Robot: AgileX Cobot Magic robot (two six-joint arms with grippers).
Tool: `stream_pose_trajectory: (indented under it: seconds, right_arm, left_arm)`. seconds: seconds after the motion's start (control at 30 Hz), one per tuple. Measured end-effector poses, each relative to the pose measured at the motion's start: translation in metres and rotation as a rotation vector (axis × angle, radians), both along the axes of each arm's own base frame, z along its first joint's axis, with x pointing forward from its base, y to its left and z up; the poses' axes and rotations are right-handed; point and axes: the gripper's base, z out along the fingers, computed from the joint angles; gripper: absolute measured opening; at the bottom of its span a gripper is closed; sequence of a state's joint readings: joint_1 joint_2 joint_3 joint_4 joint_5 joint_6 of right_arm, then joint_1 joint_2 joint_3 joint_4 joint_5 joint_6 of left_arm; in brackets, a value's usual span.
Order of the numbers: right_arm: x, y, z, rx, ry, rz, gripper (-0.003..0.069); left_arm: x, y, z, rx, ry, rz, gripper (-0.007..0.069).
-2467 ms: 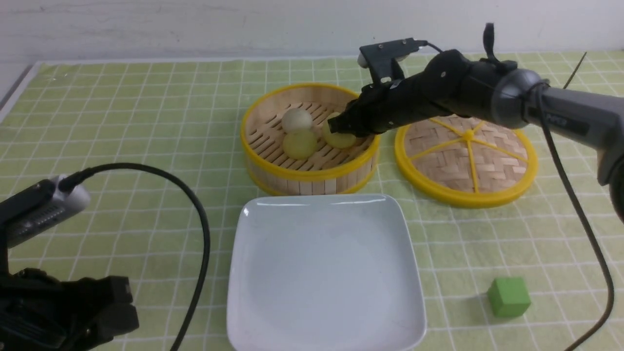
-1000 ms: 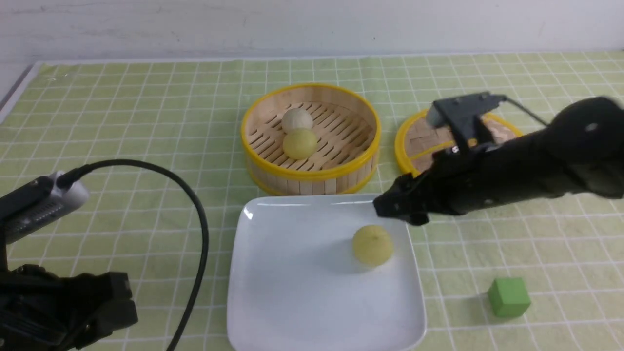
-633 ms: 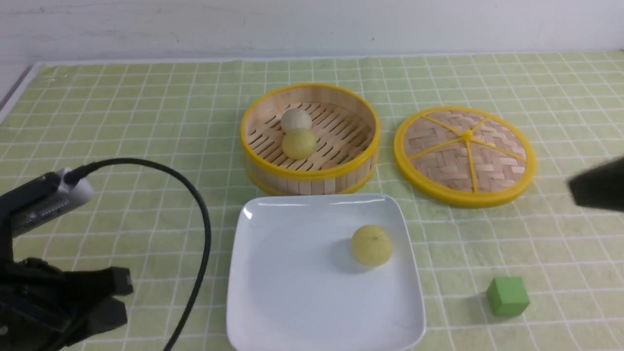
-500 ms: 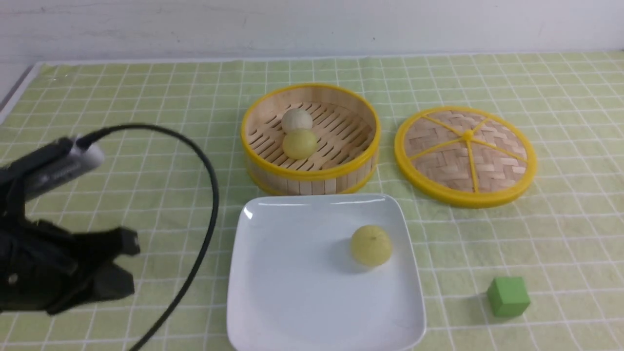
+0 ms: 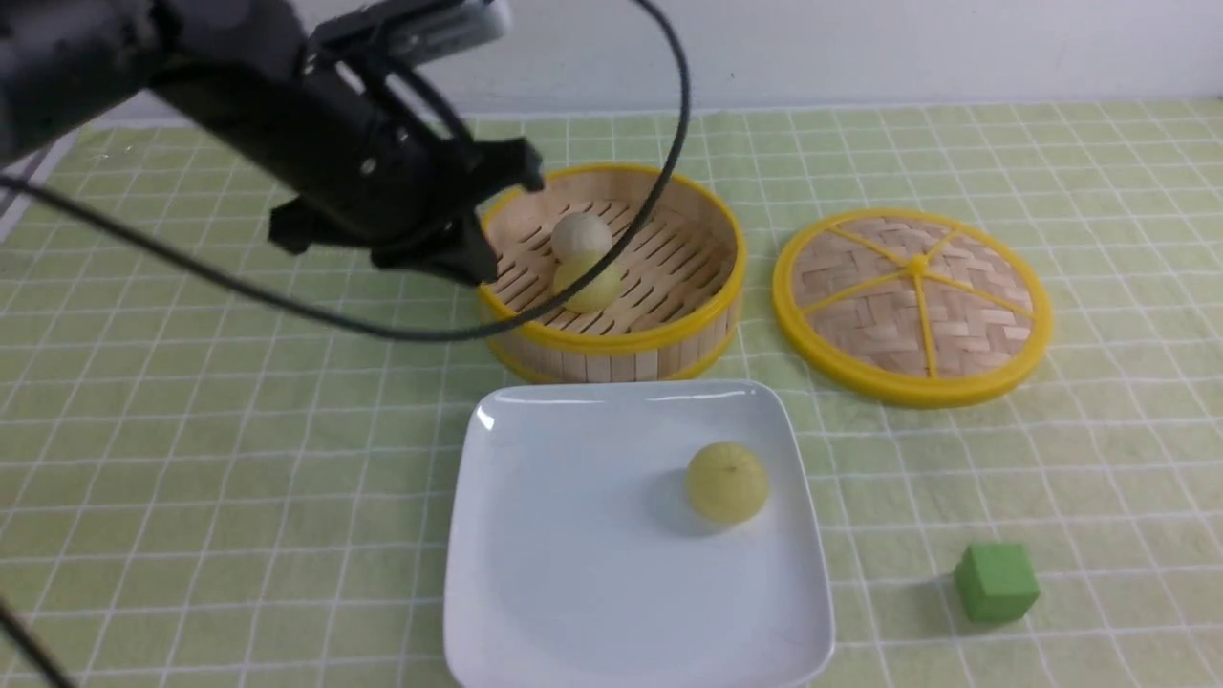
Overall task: Put the steamed buns into the plate on the green tablecloth.
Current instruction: 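Reach into the bamboo steamer and grasp a bun with the left gripper, then carry the bun from the bamboo steamer to the plate with the left gripper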
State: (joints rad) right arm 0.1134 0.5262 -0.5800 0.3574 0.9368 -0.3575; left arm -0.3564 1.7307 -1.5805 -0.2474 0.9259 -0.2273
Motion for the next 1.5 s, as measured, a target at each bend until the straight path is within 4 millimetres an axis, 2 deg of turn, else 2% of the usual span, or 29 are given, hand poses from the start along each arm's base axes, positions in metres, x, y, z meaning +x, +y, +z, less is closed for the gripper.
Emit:
stream_pose_trajectory:
  seconds: [0.1, 0.13, 0.17, 0.23, 0.3, 0.37, 0.47, 0.67, 0.8, 0.83, 0.87, 0.93, 0.97, 1.03, 1.13, 1.33, 1.37, 1.4, 1.43, 1.5]
  right_arm:
    - [0.001, 0.000, 0.001, 0.003, -0.017, -0.006, -0.0008]
    - [0.002, 0.000, 0.001, 0.004, -0.022, -0.008, -0.0008]
    - [0.002, 0.000, 0.002, 0.004, -0.024, -0.009, -0.0008]
    - [0.003, -0.001, 0.003, 0.006, -0.039, -0.015, -0.0006]
    - [0.003, -0.001, 0.003, 0.006, -0.046, -0.018, -0.0006]
    - [0.004, -0.001, 0.004, 0.009, -0.062, -0.023, -0.0006]
    - [0.005, -0.001, 0.004, 0.009, -0.067, -0.026, -0.0005]
    - [0.006, -0.001, 0.005, 0.011, -0.079, -0.031, -0.0001]
    - [0.006, -0.001, 0.000, 0.011, -0.072, -0.036, 0.0001]
    - [0.006, -0.002, -0.003, 0.010, -0.065, -0.036, 0.0001]
    - [0.007, -0.002, -0.003, 0.010, -0.065, -0.036, 0.0001]
    - [0.007, -0.002, -0.005, 0.009, -0.061, -0.037, 0.0003]
    - [0.007, -0.002, -0.005, 0.009, -0.061, -0.037, 0.0003]
    - [0.007, -0.002, -0.004, 0.011, -0.064, -0.038, 0.0005]
    - [0.007, -0.002, -0.004, 0.011, -0.067, -0.039, 0.0007]
    - [0.008, -0.002, -0.004, 0.013, -0.075, -0.043, 0.0011]
    - [0.008, -0.002, -0.003, 0.015, -0.080, -0.045, 0.0012]
    - [0.008, -0.002, -0.003, 0.015, -0.080, -0.045, 0.0012]
    - [0.008, -0.002, -0.003, 0.015, -0.082, -0.045, 0.0012]
    - [0.008, -0.002, -0.003, 0.014, -0.082, -0.046, 0.0015]
  left_arm:
    - [0.032, -0.016, -0.007, -0.025, 0.017, 0.015, 0.0222]
    - [0.040, -0.019, -0.010, -0.027, 0.020, 0.016, 0.0265]
    - [0.042, -0.020, -0.011, -0.027, 0.025, 0.016, 0.0273]
    - [0.064, -0.029, -0.025, -0.024, 0.051, 0.012, 0.0374]
    - [0.073, -0.033, -0.032, -0.021, 0.060, 0.010, 0.0410]
    - [0.091, -0.039, -0.050, -0.006, 0.068, 0.001, 0.0461]
    - [0.104, -0.043, -0.065, 0.006, 0.069, -0.002, 0.0475]
    - [0.116, -0.047, -0.095, 0.027, 0.103, -0.003, 0.0456]
    - [0.123, -0.050, -0.118, 0.034, 0.119, 0.003, 0.0399]
    - [0.124, -0.050, -0.122, 0.035, 0.121, 0.005, 0.0350]
    - [0.124, -0.050, -0.122, 0.035, 0.121, 0.005, 0.0341]
    - [0.124, -0.049, -0.120, 0.040, 0.111, 0.005, 0.0174]
    - [0.124, -0.049, -0.119, 0.042, 0.108, 0.005, 0.0121]
    - [0.123, -0.048, -0.115, 0.049, 0.102, -0.001, 0.0054]
    - [0.118, -0.045, -0.097, 0.071, 0.091, -0.019, 0.0024]
    - [0.076, -0.019, 0.006, 0.188, -0.007, -0.038, 0.0022]
    - [0.063, -0.011, 0.031, 0.197, -0.055, -0.031, 0.0022]
    - [0.061, -0.011, 0.034, 0.198, -0.062, -0.030, 0.0022]
    - [0.051, -0.006, 0.049, 0.196, -0.087, -0.026, 0.0022]
    - [0.034, -0.001, 0.058, 0.193, -0.081, -0.030, 0.0022]
